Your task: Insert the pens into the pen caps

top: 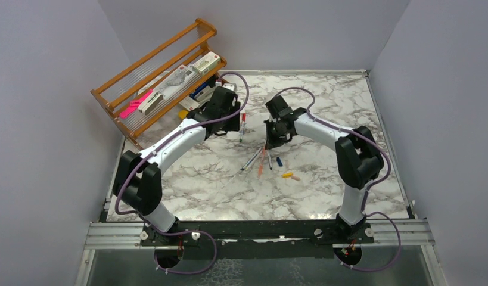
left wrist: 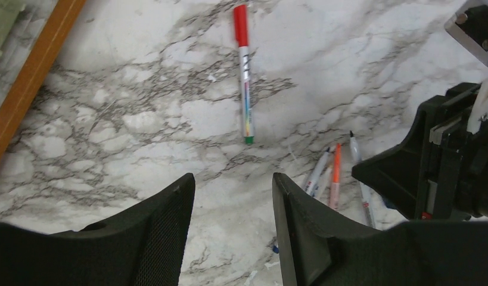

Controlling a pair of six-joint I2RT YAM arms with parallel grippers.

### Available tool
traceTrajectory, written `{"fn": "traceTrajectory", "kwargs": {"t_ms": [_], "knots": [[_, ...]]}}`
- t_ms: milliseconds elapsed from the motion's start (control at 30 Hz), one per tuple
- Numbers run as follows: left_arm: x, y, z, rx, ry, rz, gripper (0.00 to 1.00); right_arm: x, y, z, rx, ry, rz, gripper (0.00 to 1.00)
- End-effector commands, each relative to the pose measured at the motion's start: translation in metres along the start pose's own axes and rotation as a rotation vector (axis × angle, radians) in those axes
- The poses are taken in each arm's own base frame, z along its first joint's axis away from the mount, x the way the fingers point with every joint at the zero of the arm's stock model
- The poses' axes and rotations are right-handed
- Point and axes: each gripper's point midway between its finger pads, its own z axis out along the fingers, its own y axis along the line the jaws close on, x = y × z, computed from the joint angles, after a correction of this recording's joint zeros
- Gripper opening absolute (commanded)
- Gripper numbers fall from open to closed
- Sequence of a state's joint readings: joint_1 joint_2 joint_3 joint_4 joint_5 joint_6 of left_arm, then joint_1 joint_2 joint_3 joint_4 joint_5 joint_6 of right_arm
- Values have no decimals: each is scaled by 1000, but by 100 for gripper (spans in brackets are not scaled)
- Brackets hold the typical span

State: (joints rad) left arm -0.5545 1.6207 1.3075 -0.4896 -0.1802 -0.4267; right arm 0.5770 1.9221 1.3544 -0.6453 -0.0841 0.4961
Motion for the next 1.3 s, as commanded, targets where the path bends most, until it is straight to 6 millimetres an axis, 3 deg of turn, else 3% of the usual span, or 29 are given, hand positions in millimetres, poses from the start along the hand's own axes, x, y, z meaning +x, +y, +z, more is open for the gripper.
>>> {"fn": "traceTrajectory", "kwargs": {"t_ms": [0, 67, 133, 233, 300, 533, 667, 967, 1267], "knots": [[-36, -52, -35, 329, -180, -4, 56, -45, 23, -59, -110, -208, 18, 2], [-46, -69, -49, 451, -234, -42, 81, -59, 22, -84, -143, -283, 49, 1], [-53, -85, -64, 590, -262, -64, 91, -74, 24, -119, -240, -397, 89, 1], [-64, -110, -88, 793, -294, -53, 93, -96, 27, -179, -425, -587, 129, 1], [-68, -125, -100, 898, -297, -36, 93, -103, 30, -207, -476, -660, 122, 1], [-76, -152, -127, 1081, -297, 10, 95, -112, 49, -266, -598, -789, 80, 1], [-78, -163, -136, 1127, -291, 38, 92, -115, 56, -281, -629, -810, 58, 1], [-74, -175, -132, 1114, -277, 9, 81, -112, 63, -297, -682, -837, 49, 2], [-69, -185, -129, 1088, -276, -6, 68, -106, 65, -299, -697, -824, 40, 1]]}}
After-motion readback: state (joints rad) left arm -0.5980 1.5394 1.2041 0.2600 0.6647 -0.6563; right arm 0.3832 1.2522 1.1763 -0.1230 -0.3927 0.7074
